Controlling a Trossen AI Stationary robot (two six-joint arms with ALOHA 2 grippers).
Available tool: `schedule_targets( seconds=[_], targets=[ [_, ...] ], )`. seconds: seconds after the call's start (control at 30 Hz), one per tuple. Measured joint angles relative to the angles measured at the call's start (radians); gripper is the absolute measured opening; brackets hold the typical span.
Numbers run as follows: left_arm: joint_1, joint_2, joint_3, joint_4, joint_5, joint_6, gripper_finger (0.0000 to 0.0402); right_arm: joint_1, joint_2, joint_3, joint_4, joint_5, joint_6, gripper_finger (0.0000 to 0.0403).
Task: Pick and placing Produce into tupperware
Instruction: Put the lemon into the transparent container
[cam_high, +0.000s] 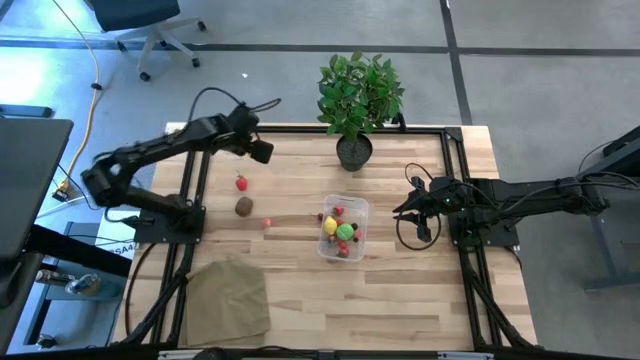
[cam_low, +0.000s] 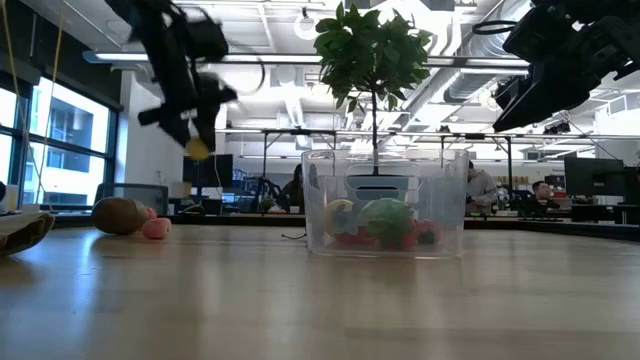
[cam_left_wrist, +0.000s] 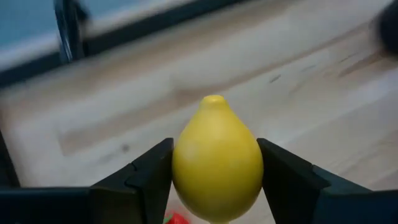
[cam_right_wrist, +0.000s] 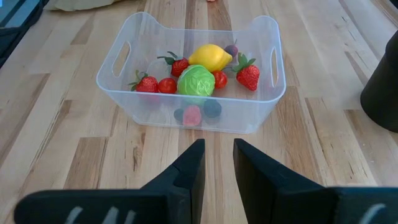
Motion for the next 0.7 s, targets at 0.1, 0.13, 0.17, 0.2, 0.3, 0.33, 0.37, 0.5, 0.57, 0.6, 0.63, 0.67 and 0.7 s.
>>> schedule_targets(
  seconds=[0.1, 0.13, 0.17, 0.2, 0.3, 0.33, 0.37, 0.5, 0.57, 0.6, 0.63, 0.67, 0.7],
  targets=[
    [-0.034, -0.088, 0.0, 0.04, -0.036, 0.063, 0.0212, 0.0, 0.0, 0.0, 0.0, 0.0, 0.0, 0.0073],
    [-0.046, -0.114, 0.0, 0.059, -0.041, 0.086, 0.021, 0.0, 0.0, 0.0, 0.0, 0.0, 0.0, 0.0073],
    [-0.059, -0.14, 0.0, 0.078, -0.046, 0.108, 0.0205, 0.0, 0.0, 0.0, 0.0, 0.0, 0.0, 0.0073],
    [-0.073, -0.162, 0.0, 0.097, -0.048, 0.13, 0.0199, 0.0, 0.0, 0.0, 0.0, 0.0, 0.0, 0.0073],
    [-0.12, -0.207, 0.0, 0.161, -0.05, 0.184, 0.0186, 0.0, 0.0, 0.0, 0.0, 0.0, 0.0, 0.0073],
    [-0.138, -0.216, 0.0, 0.182, -0.05, 0.201, 0.0186, 0.0, 0.0, 0.0, 0.0, 0.0, 0.0, 0.0073],
    [-0.158, -0.223, 0.0, 0.207, -0.049, 0.222, 0.0186, 0.0, 0.0, 0.0, 0.0, 0.0, 0.0, 0.0073],
    [-0.242, -0.232, 0.0, 0.293, -0.035, 0.316, 0.0191, 0.0, 0.0, 0.0, 0.0, 0.0, 0.0, 0.0073],
    [-0.285, -0.231, 0.0, 0.314, -0.01, 0.366, 0.0199, 0.0, 0.0, 0.0, 0.0, 0.0, 0.0, 0.0073],
    [-0.304, -0.231, 0.0, 0.326, 0.012, 0.39, 0.0202, 0.0, 0.0, 0.0, 0.0, 0.0, 0.0, 0.0073],
    [-0.325, -0.231, 0.0, 0.335, 0.033, 0.412, 0.0202, 0.0, 0.0, 0.0, 0.0, 0.0, 0.0, 0.0073],
    [-0.347, -0.231, 0.0, 0.339, 0.052, 0.432, 0.0201, 0.0, 0.0, 0.0, 0.0, 0.0, 0.0, 0.0073],
    [-0.37, -0.231, 0.0, 0.343, 0.068, 0.452, 0.0198, 0.0, 0.0, 0.0, 0.0, 0.0, 0.0, 0.0073]
  ],
)
